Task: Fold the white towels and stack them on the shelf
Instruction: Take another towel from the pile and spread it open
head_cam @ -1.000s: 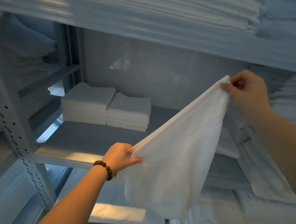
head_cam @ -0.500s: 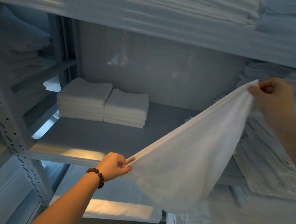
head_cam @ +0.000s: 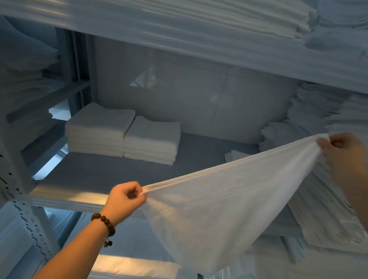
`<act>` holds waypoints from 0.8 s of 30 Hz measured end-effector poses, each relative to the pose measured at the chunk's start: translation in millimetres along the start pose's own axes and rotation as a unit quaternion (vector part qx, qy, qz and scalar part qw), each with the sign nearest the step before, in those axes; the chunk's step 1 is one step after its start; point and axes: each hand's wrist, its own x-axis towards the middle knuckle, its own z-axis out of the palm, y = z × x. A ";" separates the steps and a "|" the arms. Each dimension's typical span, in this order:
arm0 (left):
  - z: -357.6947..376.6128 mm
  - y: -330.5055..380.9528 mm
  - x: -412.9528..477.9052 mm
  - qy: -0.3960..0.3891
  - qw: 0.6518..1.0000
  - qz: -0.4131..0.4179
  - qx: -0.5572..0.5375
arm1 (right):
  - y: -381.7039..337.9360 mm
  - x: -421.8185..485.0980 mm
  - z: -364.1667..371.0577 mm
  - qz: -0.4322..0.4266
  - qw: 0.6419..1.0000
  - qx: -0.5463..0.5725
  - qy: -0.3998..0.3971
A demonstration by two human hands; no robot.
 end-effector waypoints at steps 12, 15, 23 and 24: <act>-66.7 60.1 26.7 0.123 0.980 0.060 -0.145 | 76.1 -30.2 -5.9 0.114 0.985 0.132 0.003; -65.7 60.7 35.4 0.101 0.992 0.012 -0.077 | 96.7 -55.0 10.6 0.153 0.985 0.062 -0.050; -61.6 57.6 50.0 0.106 0.994 0.003 0.022 | 118.7 -63.6 28.7 0.194 0.972 0.109 -0.081; -60.0 56.4 49.6 0.098 0.995 -0.001 0.035 | 121.5 -63.5 30.7 0.207 0.967 0.118 -0.095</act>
